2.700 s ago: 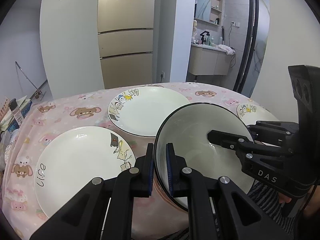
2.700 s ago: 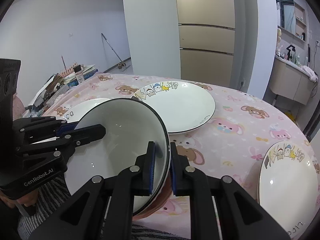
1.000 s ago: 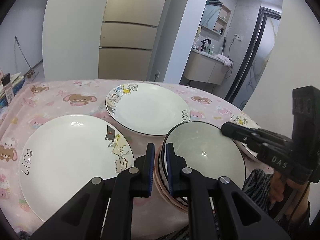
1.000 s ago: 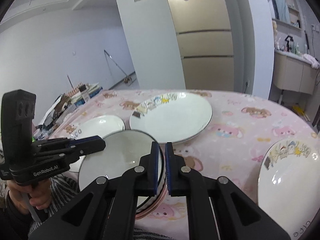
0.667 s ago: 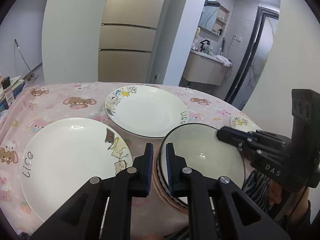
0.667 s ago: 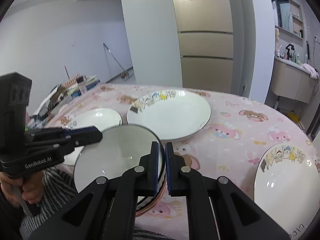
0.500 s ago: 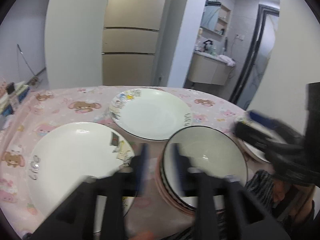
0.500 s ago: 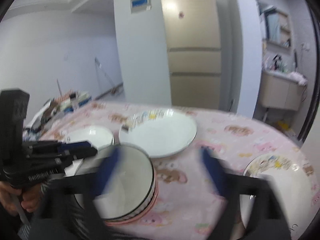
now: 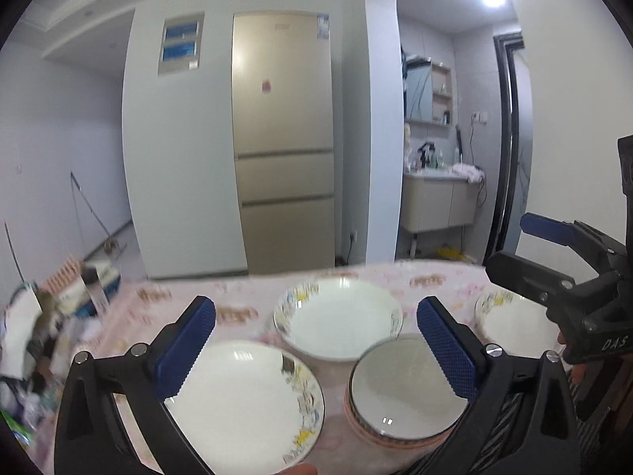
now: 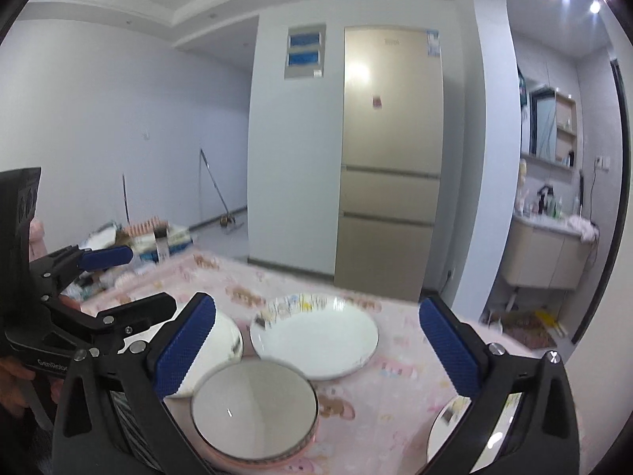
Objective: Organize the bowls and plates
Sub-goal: 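Lift both tools away and move them over a cartoon-rim plate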
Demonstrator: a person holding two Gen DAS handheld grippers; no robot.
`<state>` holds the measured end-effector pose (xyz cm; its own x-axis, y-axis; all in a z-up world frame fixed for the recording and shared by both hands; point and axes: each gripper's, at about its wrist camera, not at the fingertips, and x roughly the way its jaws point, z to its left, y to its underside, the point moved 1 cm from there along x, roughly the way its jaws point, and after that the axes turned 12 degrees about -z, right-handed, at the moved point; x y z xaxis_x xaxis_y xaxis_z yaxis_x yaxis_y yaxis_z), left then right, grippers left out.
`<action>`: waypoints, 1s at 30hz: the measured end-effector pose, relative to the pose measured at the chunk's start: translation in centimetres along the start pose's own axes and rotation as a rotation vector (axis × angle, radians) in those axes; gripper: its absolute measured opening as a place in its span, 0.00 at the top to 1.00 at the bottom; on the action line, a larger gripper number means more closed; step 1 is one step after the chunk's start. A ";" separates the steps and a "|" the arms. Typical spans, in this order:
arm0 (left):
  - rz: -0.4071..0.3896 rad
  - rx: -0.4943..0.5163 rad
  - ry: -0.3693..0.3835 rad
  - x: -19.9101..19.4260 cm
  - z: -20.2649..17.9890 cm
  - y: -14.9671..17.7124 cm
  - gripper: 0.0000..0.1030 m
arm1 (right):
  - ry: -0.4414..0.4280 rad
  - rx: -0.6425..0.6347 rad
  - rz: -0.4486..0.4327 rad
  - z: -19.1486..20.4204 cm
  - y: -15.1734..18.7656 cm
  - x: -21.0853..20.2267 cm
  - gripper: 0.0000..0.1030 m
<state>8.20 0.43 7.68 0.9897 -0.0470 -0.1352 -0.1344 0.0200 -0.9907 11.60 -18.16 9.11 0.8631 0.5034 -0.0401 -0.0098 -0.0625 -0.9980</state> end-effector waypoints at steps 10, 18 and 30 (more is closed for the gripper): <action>-0.120 -0.022 0.048 -2.6 1.5 -8.7 0.00 | -0.024 -0.028 -0.172 0.6 -10.1 -2.3 0.00; -0.165 -0.068 0.095 -1.4 2.4 -12.3 0.00 | -0.016 -0.063 -0.214 0.7 -13.3 -1.3 0.00; -0.090 -0.054 0.062 8.3 3.9 -12.7 0.00 | -0.011 -0.013 -0.173 -2.3 -12.1 5.6 0.00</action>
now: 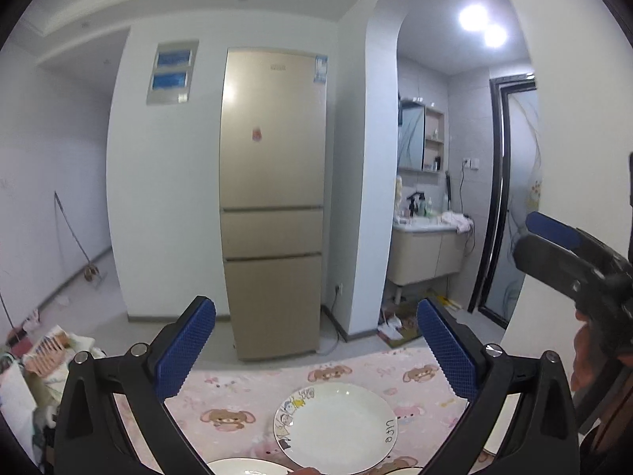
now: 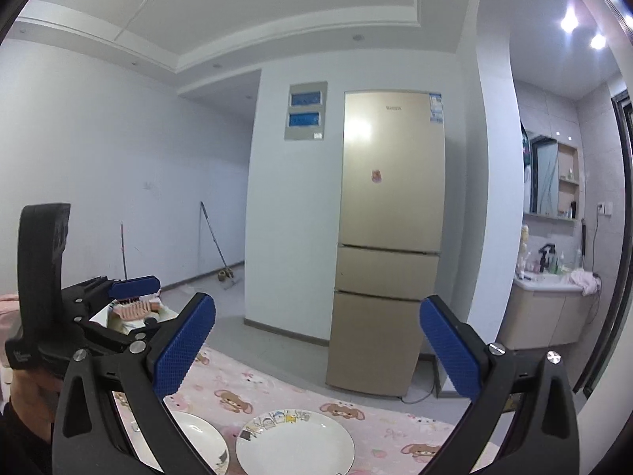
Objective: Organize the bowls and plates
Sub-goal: 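Lift both tools away and move them over a cartoon-rim plate, then close both tools on the rim of the cartoon 'Life' plate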
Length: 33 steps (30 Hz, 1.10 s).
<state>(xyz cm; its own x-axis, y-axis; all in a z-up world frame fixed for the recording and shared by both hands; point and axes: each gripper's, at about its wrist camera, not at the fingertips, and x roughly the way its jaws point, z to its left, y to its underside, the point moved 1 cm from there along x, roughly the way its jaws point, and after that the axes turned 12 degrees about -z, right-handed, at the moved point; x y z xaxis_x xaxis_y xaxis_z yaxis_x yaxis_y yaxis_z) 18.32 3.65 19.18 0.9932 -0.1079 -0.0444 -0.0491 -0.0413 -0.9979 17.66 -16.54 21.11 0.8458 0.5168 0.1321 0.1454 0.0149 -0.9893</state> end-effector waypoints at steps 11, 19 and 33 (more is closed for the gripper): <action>0.285 -0.072 -0.022 9.2 3.5 8.7 0.00 | 0.024 0.039 0.251 -3.2 8.3 5.5 0.00; 0.487 -0.147 -0.008 13.8 5.7 16.0 0.00 | 0.071 0.147 0.485 -7.5 16.5 10.0 0.00; 0.699 -0.219 -0.012 17.5 6.9 24.2 0.04 | 0.074 0.240 0.785 -8.9 26.7 13.2 0.19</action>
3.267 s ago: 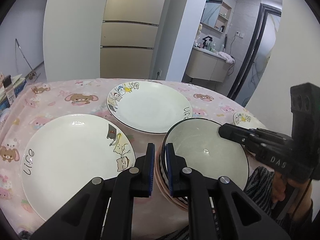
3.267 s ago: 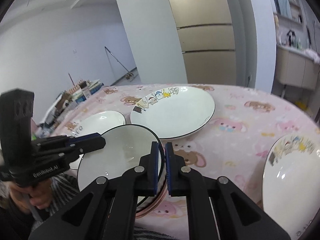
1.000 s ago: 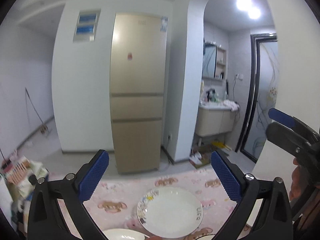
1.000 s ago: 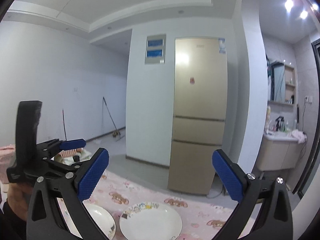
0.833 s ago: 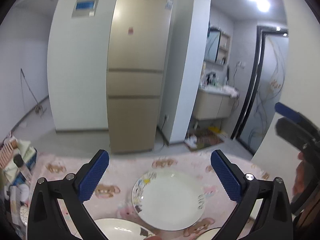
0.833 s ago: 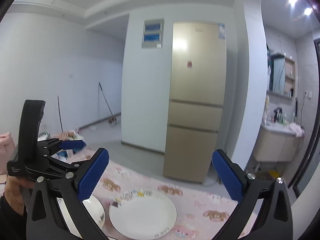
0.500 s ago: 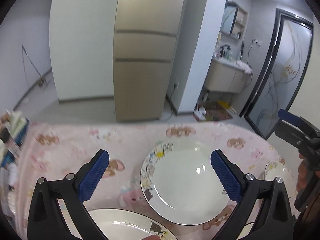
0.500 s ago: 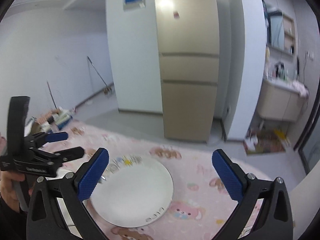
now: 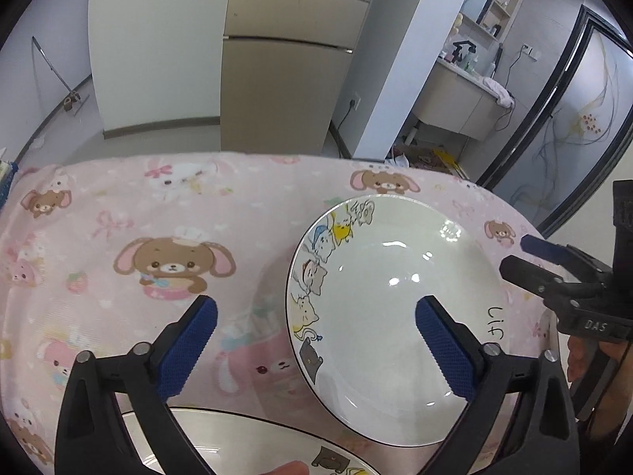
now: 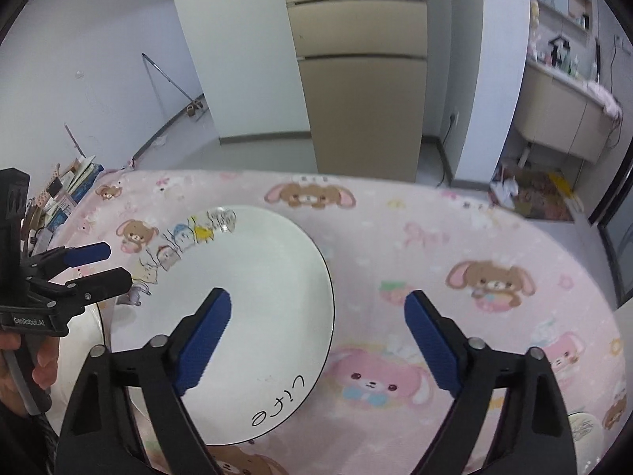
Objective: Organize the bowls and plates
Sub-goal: 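Close both tools on the rim of the cartoon 'Life' plate, then lift the plate with both tools and carry it over another plate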
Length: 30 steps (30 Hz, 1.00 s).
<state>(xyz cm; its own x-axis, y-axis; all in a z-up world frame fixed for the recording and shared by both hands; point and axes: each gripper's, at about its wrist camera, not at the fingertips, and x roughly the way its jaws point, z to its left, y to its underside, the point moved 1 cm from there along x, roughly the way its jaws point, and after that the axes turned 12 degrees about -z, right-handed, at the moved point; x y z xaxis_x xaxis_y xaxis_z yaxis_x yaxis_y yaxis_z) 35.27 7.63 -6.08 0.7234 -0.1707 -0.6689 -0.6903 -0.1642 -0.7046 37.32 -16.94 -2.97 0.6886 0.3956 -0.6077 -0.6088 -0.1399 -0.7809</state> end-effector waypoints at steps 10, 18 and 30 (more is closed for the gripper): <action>0.059 -0.042 0.043 2.1 0.4 0.6 0.32 | -0.023 0.011 0.089 -0.5 2.1 2.7 0.61; 0.095 0.009 0.009 3.5 -0.5 1.9 0.54 | -0.046 -0.019 0.101 0.2 2.5 3.1 0.84; 0.076 -0.031 0.013 3.3 0.3 2.3 0.72 | -0.098 0.027 0.131 0.3 2.9 3.6 0.77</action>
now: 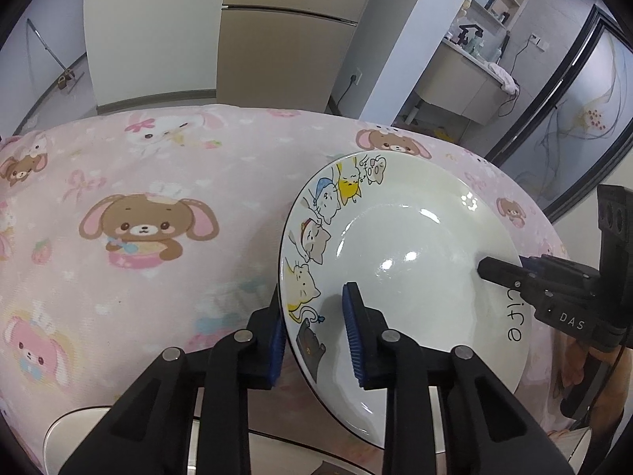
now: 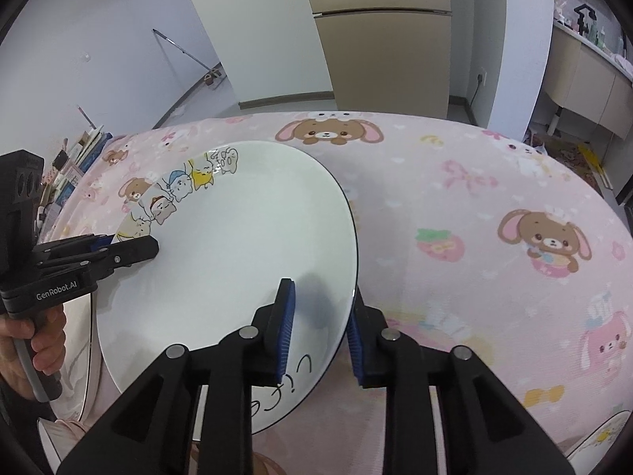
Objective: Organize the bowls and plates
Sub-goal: 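Lift the plate with both tools and carry it over another plate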
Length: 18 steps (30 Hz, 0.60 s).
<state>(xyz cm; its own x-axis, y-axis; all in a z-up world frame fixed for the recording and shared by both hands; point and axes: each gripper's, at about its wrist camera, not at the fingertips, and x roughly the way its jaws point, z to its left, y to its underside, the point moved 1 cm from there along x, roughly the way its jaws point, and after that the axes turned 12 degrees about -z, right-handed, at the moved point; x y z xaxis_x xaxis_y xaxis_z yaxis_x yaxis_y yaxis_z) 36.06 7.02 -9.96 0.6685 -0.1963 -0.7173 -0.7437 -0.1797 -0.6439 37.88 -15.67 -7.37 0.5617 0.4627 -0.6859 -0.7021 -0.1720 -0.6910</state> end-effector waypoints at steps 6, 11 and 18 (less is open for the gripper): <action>-0.019 -0.064 -0.009 -0.3 0.5 0.1 0.74 | 0.065 -0.048 -0.055 1.0 0.1 -0.3 0.78; -0.045 -0.108 0.007 -0.8 0.9 0.0 0.79 | 0.026 -0.011 -0.108 0.3 -0.4 -1.1 0.83; -0.141 -0.165 0.083 -3.4 1.7 -1.3 0.83 | -0.122 0.158 -0.235 -1.6 -1.4 -3.1 0.88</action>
<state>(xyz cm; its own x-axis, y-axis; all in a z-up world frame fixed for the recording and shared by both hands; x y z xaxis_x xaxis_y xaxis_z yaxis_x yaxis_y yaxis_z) 34.72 9.56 -7.12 0.7691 -0.2351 -0.5943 -0.6366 -0.3650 -0.6794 37.83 -18.22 -4.64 0.6669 0.5763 -0.4725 -0.6238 0.0849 -0.7769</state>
